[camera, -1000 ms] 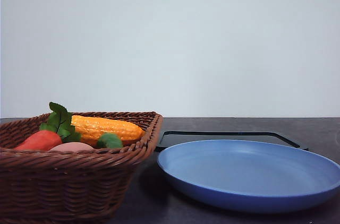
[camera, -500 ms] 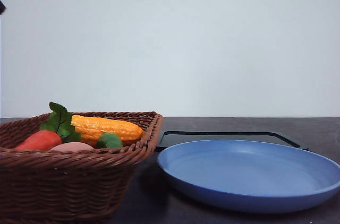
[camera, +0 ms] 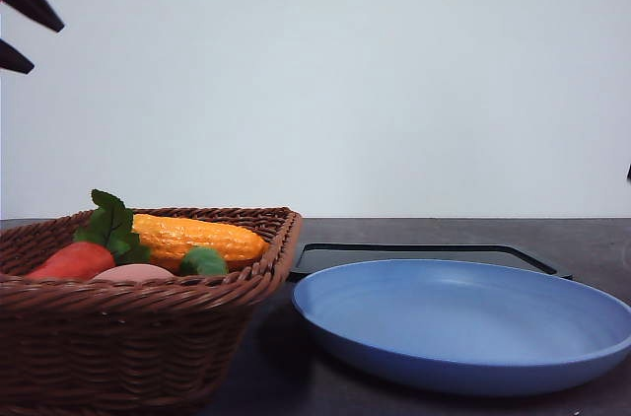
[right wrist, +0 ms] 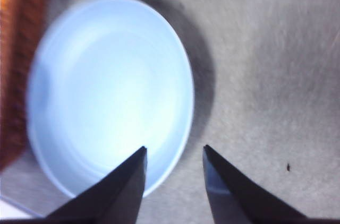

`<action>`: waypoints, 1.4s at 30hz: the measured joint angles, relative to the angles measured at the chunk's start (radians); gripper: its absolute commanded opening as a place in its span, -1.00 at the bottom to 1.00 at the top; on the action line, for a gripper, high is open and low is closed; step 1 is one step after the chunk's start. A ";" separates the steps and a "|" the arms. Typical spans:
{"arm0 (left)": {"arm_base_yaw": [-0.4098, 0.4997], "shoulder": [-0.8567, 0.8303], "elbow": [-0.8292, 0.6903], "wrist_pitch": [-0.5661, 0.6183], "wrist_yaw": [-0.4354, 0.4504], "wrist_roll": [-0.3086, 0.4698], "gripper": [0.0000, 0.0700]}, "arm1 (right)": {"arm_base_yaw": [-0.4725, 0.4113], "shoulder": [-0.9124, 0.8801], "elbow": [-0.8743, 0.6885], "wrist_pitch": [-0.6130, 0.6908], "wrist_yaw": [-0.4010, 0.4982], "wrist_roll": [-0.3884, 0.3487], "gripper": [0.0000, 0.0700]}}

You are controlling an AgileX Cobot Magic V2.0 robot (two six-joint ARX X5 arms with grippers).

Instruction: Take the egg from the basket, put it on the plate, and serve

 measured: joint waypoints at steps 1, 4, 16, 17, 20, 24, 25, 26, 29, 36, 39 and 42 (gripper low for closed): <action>-0.003 0.000 0.000 0.000 0.000 0.000 -0.02 | 0.006 0.020 -0.011 0.018 0.004 0.000 -0.34; -0.007 0.000 0.000 0.000 0.001 0.000 -0.02 | 0.017 0.077 -0.050 0.095 0.005 0.001 -0.34; -0.010 0.000 0.000 0.000 0.001 0.000 -0.02 | 0.077 0.267 -0.078 0.281 -0.022 0.012 -0.43; -0.010 0.000 0.000 0.000 0.001 0.000 -0.02 | 0.082 0.280 -0.078 0.292 -0.022 0.014 -0.46; -0.010 0.000 0.000 -0.003 0.002 0.000 -0.02 | 0.090 0.301 -0.079 0.300 -0.023 0.026 -0.73; -0.010 0.000 0.000 -0.017 0.002 0.000 -0.02 | 0.094 0.299 -0.079 0.303 -0.022 0.030 -0.99; -0.010 0.000 0.000 -0.021 0.003 0.000 -0.02 | 0.094 0.295 -0.079 0.301 -0.022 0.031 -1.00; -0.010 0.000 0.000 -0.025 0.007 0.000 -0.02 | 0.094 0.290 -0.079 0.298 -0.022 0.033 -1.00; -0.011 0.000 0.000 -0.026 0.059 0.000 -0.02 | 0.094 0.258 -0.079 0.282 -0.022 0.035 -1.00; -0.089 0.000 0.000 -0.034 0.077 -0.004 0.27 | 0.094 0.139 -0.080 0.203 -0.021 0.036 -1.00; -0.163 0.000 0.000 -0.044 0.048 -0.005 0.27 | 0.094 0.074 -0.080 0.195 -0.020 0.039 -1.00; -0.255 0.001 0.000 -0.047 -0.049 -0.006 0.27 | 0.094 0.015 -0.080 0.189 -0.014 0.051 -1.00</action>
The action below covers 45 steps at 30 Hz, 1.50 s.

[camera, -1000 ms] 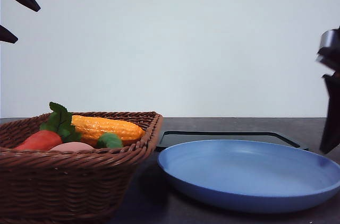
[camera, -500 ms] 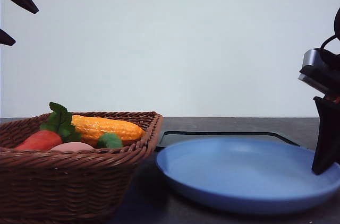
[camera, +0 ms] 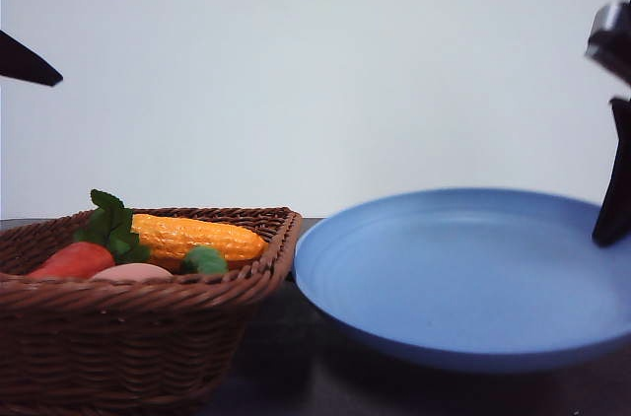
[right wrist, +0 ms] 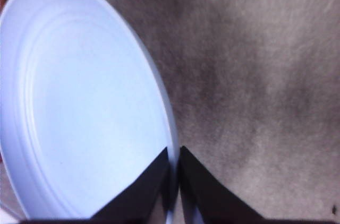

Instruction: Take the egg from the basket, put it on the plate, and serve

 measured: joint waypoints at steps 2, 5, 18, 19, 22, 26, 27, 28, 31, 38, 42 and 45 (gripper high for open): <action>-0.067 0.009 0.001 -0.001 -0.084 -0.002 0.27 | 0.000 -0.028 0.000 0.000 0.004 0.008 -1.00; -0.160 0.049 0.005 -0.002 -0.204 -0.003 0.27 | 0.000 -0.062 0.000 0.002 -0.005 0.023 -1.00; -0.340 0.366 0.005 0.008 -0.440 0.024 0.27 | 0.000 -0.077 0.000 -0.002 -0.001 0.033 -1.00; -0.343 0.383 0.005 0.015 -0.445 0.030 0.27 | 0.000 -0.080 0.000 -0.003 -0.001 0.033 -1.00; -0.351 0.424 0.005 0.045 -0.456 0.046 0.27 | 0.000 -0.096 0.000 -0.006 -0.002 0.034 -1.00; -0.353 0.461 0.005 0.082 -0.458 0.069 0.27 | 0.000 -0.133 0.000 -0.006 -0.004 0.048 -1.00; -0.353 0.468 0.005 0.088 -0.458 0.075 0.27 | 0.000 -0.143 0.000 -0.006 -0.004 0.051 -1.00; -0.353 0.474 0.005 0.093 -0.458 0.080 0.27 | 0.000 -0.153 0.000 -0.007 -0.004 0.055 -1.00; -0.353 0.494 0.005 0.092 -0.458 0.094 0.25 | 0.000 -0.179 0.000 -0.019 -0.004 0.063 -1.00; -0.353 0.514 0.005 0.099 -0.458 0.126 -0.05 | 0.000 -0.214 0.000 -0.034 -0.007 0.085 -1.00; -0.353 0.514 0.005 0.111 -0.458 0.133 -0.16 | 0.000 -0.218 0.000 -0.044 -0.008 0.094 -1.00; -0.353 0.514 0.005 0.112 -0.459 0.138 -0.18 | 0.000 -0.218 0.000 -0.056 -0.008 0.101 -1.00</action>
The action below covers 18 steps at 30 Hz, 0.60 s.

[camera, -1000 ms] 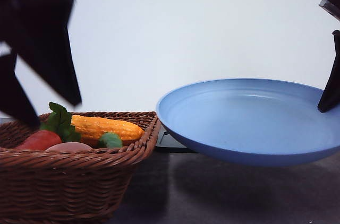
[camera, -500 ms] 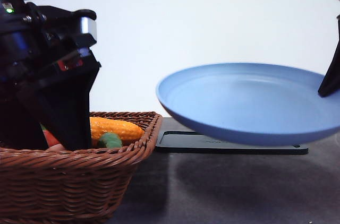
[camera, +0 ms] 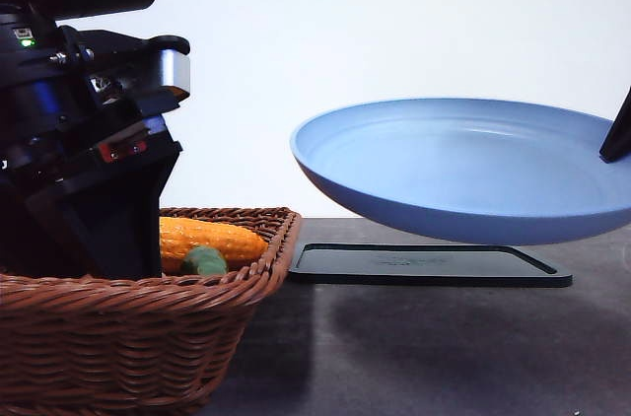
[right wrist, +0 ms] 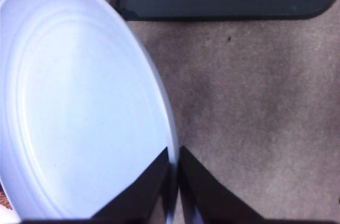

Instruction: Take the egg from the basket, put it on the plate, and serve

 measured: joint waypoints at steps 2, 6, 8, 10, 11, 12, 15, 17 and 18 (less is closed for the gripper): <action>0.000 0.000 0.007 -0.012 0.000 0.001 -0.18 | 0.000 0.000 0.000 -0.001 0.000 0.001 -1.00; 0.000 -0.014 0.046 -0.041 -0.010 0.004 -0.18 | 0.000 0.000 0.000 -0.002 -0.001 0.002 -1.00; 0.000 -0.038 0.081 -0.059 -0.032 0.007 -0.18 | 0.000 0.000 0.000 -0.002 -0.001 0.004 -1.00; 0.000 -0.065 0.121 -0.089 -0.059 0.013 -0.18 | 0.000 0.000 0.000 -0.002 -0.001 0.007 -1.00; 0.000 -0.080 0.143 -0.106 -0.072 0.016 -0.18 | 0.000 0.000 0.000 -0.002 -0.001 0.009 -1.00; 0.000 -0.095 0.168 -0.123 -0.082 0.020 -0.18 | 0.000 0.000 0.000 -0.002 -0.001 0.012 -1.00; 0.000 -0.134 0.244 -0.151 -0.093 0.026 -0.18 | 0.000 0.008 0.000 -0.002 -0.004 0.025 -1.00; 0.000 -0.157 0.303 -0.147 -0.081 0.026 -0.18 | 0.000 0.026 0.000 -0.002 -0.019 0.031 -1.00; -0.003 -0.162 0.330 -0.137 -0.065 0.026 -0.18 | 0.000 0.039 0.000 -0.002 -0.035 0.033 -1.00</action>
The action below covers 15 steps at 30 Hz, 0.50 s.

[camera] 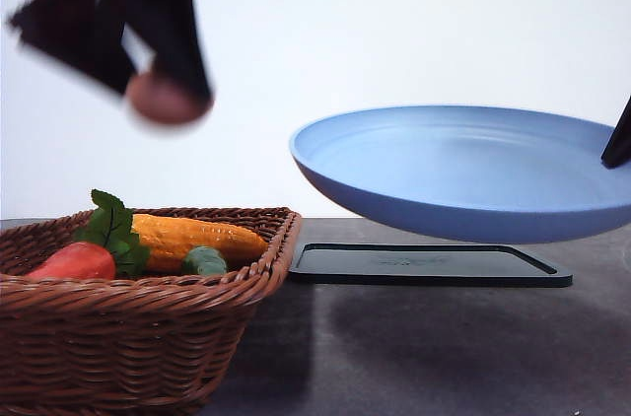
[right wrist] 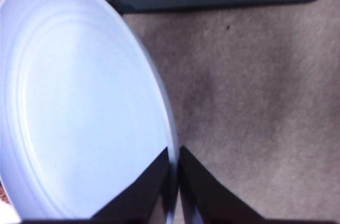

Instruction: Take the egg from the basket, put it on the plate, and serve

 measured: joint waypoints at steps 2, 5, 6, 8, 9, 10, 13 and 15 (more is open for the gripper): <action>-0.011 -0.005 0.055 0.026 0.033 0.000 -0.18 | 0.001 0.027 0.000 0.000 -0.038 0.002 -1.00; -0.051 -0.004 0.110 0.079 0.070 0.000 -0.18 | 0.011 0.067 0.000 0.000 -0.085 0.004 -1.00; -0.071 -0.001 0.112 0.094 0.072 0.000 -0.18 | 0.019 0.079 0.000 0.001 -0.090 0.004 -1.00; -0.107 0.013 0.113 0.107 0.073 0.000 -0.18 | 0.036 0.102 0.000 0.003 -0.095 0.005 -1.00; -0.126 0.029 0.113 0.107 0.073 0.000 -0.18 | 0.046 0.111 0.000 0.003 -0.096 0.005 -1.00; -0.145 0.047 0.113 0.107 0.073 0.000 -0.18 | 0.056 0.120 0.000 0.004 -0.096 0.005 -1.00; -0.199 0.112 0.111 0.096 0.073 0.000 -0.18 | 0.084 0.133 0.001 0.004 -0.095 0.006 -1.00; -0.235 0.155 0.110 0.093 0.073 0.000 -0.18 | 0.104 0.138 0.007 0.003 -0.093 0.008 -1.00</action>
